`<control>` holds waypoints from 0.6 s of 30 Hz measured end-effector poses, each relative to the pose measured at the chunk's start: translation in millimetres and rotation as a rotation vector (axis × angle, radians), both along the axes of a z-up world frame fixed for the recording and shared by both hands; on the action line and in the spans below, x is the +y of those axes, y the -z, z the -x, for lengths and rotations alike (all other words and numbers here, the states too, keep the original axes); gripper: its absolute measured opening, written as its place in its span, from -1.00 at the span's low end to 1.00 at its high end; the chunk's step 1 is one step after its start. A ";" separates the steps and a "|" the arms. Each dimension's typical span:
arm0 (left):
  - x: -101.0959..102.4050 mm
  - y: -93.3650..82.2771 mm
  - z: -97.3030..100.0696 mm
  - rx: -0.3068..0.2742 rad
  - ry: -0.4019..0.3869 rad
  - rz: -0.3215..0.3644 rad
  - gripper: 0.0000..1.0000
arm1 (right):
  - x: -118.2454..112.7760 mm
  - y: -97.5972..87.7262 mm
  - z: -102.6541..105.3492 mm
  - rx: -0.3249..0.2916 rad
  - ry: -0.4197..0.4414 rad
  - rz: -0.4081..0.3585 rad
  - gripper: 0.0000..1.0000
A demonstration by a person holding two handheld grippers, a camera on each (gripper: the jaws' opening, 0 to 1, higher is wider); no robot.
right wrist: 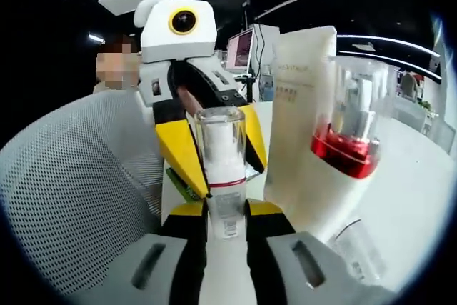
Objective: Arrange the skincare products in the storage area until every visible bottle or jar stands upright without overlapping.
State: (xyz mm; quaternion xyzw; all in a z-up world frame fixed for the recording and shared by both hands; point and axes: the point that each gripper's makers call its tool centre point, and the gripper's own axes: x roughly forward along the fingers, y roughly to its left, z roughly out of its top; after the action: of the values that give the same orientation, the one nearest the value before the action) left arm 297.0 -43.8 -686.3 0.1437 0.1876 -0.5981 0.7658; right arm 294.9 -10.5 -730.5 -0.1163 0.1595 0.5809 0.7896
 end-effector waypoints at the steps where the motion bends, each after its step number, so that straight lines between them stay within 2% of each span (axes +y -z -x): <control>1: 0.3 1.3 -0.1 0.002 -0.002 -0.002 -0.62 | 0.1 1.1 0.0 0.001 -0.003 0.001 -0.60; 7: 3.7 9.4 -2.1 0.036 -0.020 -0.004 -0.61 | -0.2 8.2 0.4 0.013 -0.012 0.014 -0.60; 8: 2.4 7.7 -2.2 0.045 -0.023 0.022 -0.61 | -0.5 8.0 0.7 0.023 -0.008 0.009 -0.60; 9: 4.3 8.4 -3.2 0.050 -0.030 0.016 -0.61 | -0.8 7.8 0.3 0.022 -0.007 0.005 -0.60; 15: 0.6 8.6 1.0 -0.005 0.009 0.006 -0.60 | -1.0 7.9 1.1 0.021 -0.016 0.008 -0.60; 18: 3.0 12.9 1.3 -0.007 0.014 -0.025 -0.55 | -2.9 8.8 0.1 0.049 -0.002 -0.002 -0.59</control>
State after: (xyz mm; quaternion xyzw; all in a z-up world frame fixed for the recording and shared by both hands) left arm 295.7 -40.9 -699.2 0.1567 0.1911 -0.6006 0.7604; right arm 294.9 -13.5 -739.3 -0.1014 0.1778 0.5846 0.7851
